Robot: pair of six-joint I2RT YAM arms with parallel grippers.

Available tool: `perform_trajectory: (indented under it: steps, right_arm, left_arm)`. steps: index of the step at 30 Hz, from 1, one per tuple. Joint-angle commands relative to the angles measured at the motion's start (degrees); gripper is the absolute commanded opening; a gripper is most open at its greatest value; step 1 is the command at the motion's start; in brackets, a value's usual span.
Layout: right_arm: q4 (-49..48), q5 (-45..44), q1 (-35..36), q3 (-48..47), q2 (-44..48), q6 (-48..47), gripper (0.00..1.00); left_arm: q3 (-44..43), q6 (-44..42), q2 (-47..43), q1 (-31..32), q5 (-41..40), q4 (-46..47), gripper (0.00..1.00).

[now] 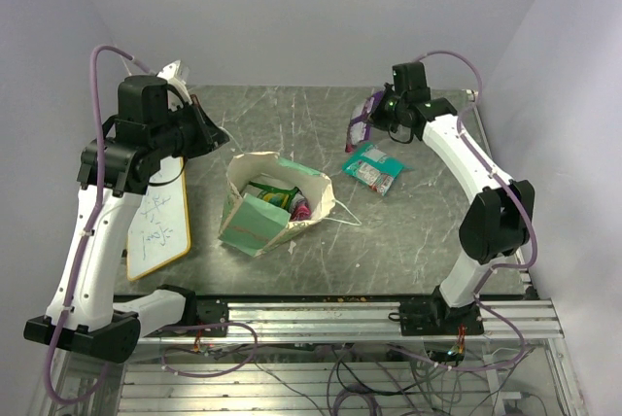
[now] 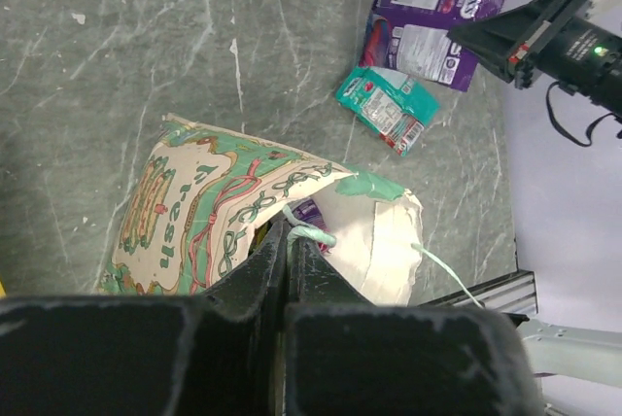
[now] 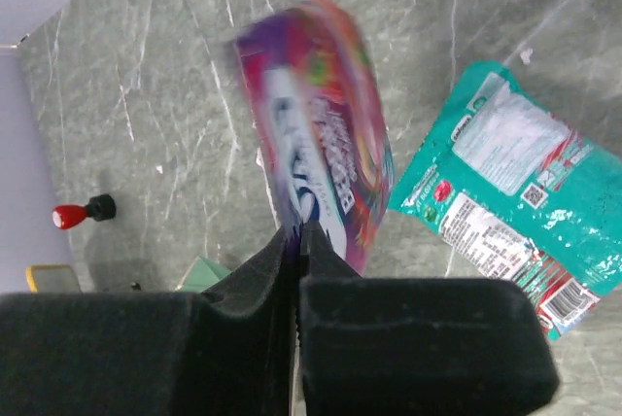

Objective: Take the snacks out of the paper bag
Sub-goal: Place the snack at the center of the board.

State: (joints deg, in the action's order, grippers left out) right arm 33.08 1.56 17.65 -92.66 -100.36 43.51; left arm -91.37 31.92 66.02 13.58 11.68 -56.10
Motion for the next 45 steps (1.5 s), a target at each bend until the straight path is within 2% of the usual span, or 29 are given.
perform_trajectory:
  steps: [1,8,12,19,24,28,31,32,36,39,43,45]
  right_arm:
    - [-6.81,4.26,-2.72,7.21,3.08,7.41,0.00]
    - [-9.90,10.51,-9.28,20.81,6.04,8.17,0.00]
    - [-12.63,8.70,-12.41,27.75,8.54,6.21,0.00]
    - [-14.81,8.57,-18.25,34.87,7.73,2.25,0.00]
    - [-16.99,8.77,-19.28,42.19,8.37,1.14,0.00]
    - [-20.30,8.46,-19.42,44.77,6.87,-0.87,0.00]
    - [-18.23,9.25,-19.45,42.16,4.19,-4.39,0.00]
    - [-16.88,9.58,-19.41,41.03,3.97,-5.33,0.02]
    - [-13.88,9.26,-19.48,40.65,8.23,-7.98,0.31]
    - [-10.64,6.62,-19.68,40.37,12.20,-10.00,0.57]
    - [-5.32,4.35,-19.87,37.77,16.05,-14.85,0.68]
    - [-3.41,3.79,-19.85,36.26,17.28,-17.41,0.69]
  left_arm:
    - [0.11,1.15,-0.62,-0.51,2.17,4.02,0.07]
    - [1.56,2.50,-1.20,-0.65,2.00,5.27,0.07]
    - [1.81,2.53,-0.97,-0.70,1.90,6.21,0.07]
    - [1.72,2.97,1.14,-0.80,3.94,8.01,0.07]
    - [1.90,2.27,0.59,-0.84,4.50,7.20,0.07]
    - [2.64,0.07,0.00,-0.84,6.82,7.90,0.07]
    - [3.66,-3.30,-0.23,-0.84,11.12,10.17,0.07]
    - [3.41,-4.13,0.11,-0.84,12.49,10.31,0.07]
    - [2.21,-4.11,1.53,-0.84,16.78,11.12,0.07]
    - [3.64,-1.34,0.80,-0.84,17.90,13.58,0.07]
    - [6.17,1.88,0.10,-0.88,19.19,15.98,0.07]
    - [6.42,2.66,0.33,-0.84,18.98,15.71,0.07]
